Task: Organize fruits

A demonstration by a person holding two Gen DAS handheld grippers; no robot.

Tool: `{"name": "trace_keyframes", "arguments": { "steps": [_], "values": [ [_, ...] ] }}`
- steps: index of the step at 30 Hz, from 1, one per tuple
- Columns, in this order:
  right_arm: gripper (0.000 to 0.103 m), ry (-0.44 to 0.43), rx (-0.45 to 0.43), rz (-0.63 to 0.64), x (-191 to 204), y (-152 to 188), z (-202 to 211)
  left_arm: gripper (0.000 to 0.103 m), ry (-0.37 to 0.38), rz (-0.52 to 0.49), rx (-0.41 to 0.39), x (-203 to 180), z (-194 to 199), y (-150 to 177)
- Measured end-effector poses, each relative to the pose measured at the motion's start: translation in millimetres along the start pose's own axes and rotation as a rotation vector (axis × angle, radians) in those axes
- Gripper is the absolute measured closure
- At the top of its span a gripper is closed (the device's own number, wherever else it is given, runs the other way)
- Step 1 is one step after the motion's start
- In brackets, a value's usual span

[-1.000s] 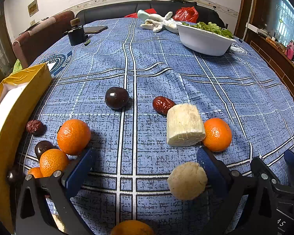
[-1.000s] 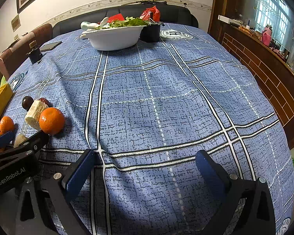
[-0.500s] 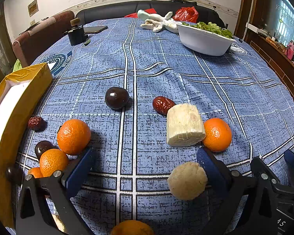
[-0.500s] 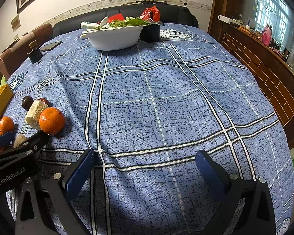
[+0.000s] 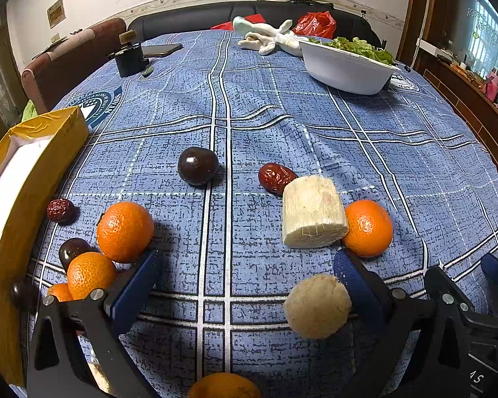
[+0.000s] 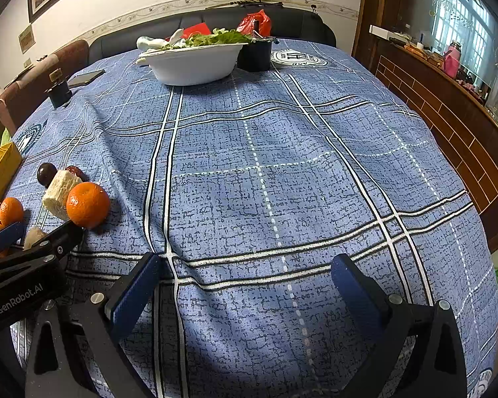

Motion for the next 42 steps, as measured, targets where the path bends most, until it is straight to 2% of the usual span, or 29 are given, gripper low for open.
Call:
{"name": "trace_keyframes", "arguments": {
  "steps": [7,14,27,30,32,35,37,39,42],
  "values": [
    [0.0,0.0,0.0,-0.001,0.3,-0.2,0.2,0.0,-0.002,0.004,0.003,0.3,-1.2,-0.3],
    [0.0,-0.007,0.008,-0.003,1.7,3.0,3.6,0.0,0.043,-0.063,0.071,0.4,1.2,1.0],
    [0.0,-0.018,0.05,0.002,2.1,11.2,10.0,0.0,0.049,-0.075,0.061,-0.7,11.8,15.2],
    [0.0,-0.019,0.052,0.004,2.0,11.4,10.1,0.001,0.076,-0.075,0.068,1.8,16.0,17.3],
    [0.0,-0.022,0.05,0.004,1.9,11.9,10.5,0.002,0.14,-0.035,0.063,8.0,25.6,19.4],
    [0.0,-0.023,0.047,0.002,2.4,11.5,10.6,0.004,0.201,0.016,-0.002,22.4,53.0,17.5],
    [0.0,-0.028,0.043,-0.002,1.6,11.5,11.0,0.004,0.201,0.03,-0.125,41.3,89.2,11.2],
    [0.0,-0.039,0.037,-0.01,0.5,11.7,12.3,0.004,0.142,0.031,-0.317,67.3,139.4,5.9],
    [0.0,-0.054,0.024,-0.025,-0.9,11.7,14.5,0.002,0.038,0.014,-0.56,101.5,202.8,7.6]
  ]
}}
Point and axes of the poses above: each gripper's, at about its wrist camera, not at the fingertips, and z roughly against the way its jaws point, x to its left, y to its underside, the point moved 5 cm from there along -z, roughly the way its jaws point, and after that the axes turned 5 degrees about z, right-handed, at the moved point
